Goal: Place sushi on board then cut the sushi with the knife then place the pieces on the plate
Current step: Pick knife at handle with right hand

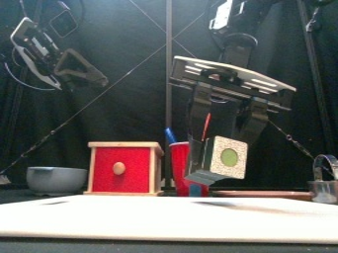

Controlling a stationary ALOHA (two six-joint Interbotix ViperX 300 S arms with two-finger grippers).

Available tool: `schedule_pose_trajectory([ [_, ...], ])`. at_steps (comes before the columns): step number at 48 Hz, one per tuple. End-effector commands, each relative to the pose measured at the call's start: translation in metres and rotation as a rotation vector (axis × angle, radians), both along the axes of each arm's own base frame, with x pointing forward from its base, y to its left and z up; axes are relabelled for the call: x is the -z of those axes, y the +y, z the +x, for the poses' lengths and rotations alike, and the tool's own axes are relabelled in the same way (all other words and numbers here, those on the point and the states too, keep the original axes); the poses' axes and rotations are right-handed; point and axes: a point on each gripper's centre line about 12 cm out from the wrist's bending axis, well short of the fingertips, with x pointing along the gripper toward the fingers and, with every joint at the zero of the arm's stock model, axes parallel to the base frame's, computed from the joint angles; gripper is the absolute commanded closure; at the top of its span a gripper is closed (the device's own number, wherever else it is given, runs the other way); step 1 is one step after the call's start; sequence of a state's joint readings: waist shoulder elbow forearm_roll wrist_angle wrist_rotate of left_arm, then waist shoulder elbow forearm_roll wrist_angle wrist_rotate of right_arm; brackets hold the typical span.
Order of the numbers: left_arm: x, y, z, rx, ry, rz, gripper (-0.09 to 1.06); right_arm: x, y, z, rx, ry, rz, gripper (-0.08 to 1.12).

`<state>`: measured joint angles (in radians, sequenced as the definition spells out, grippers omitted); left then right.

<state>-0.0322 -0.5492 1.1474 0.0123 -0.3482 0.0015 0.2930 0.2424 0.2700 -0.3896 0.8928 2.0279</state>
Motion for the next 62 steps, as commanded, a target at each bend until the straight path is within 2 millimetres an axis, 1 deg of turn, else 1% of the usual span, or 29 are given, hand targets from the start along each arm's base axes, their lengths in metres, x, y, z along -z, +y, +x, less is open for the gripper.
schedule_pose_trajectory([
  [1,-0.005,-0.001,0.002,0.005,-0.015,0.001,0.99,-0.016,0.009,0.011,0.053,0.015,-0.008,0.41],
  [7,-0.006,-0.002,0.002,0.008,-0.017,0.003,0.99,-0.011,0.012,0.016,0.092,0.080,-0.017,0.37],
  [19,-0.005,-0.002,0.001,0.018,-0.016,0.018,0.99,0.002,0.012,0.025,0.102,0.104,-0.030,0.26],
  [28,-0.004,-0.003,0.000,0.024,-0.013,0.028,0.99,0.002,0.014,0.025,0.100,0.107,-0.026,0.17],
  [33,-0.002,-0.003,-0.001,0.024,-0.006,0.028,0.99,0.002,0.016,0.025,0.096,0.107,-0.026,0.16],
  [42,-0.001,-0.002,-0.001,0.022,0.008,0.029,0.99,-0.014,0.013,0.025,0.067,0.072,-0.046,0.16],
  [51,-0.001,-0.003,-0.001,0.023,0.007,0.026,0.99,-0.041,0.005,0.018,0.010,0.019,-0.095,0.16],
  [55,-0.003,-0.003,-0.002,0.022,0.002,0.025,0.99,-0.056,0.001,0.011,-0.047,0.003,-0.121,0.16],
  [62,-0.007,-0.003,-0.003,0.022,-0.016,0.024,0.99,-0.071,-0.008,-0.005,-0.152,0.009,-0.158,0.16],
])
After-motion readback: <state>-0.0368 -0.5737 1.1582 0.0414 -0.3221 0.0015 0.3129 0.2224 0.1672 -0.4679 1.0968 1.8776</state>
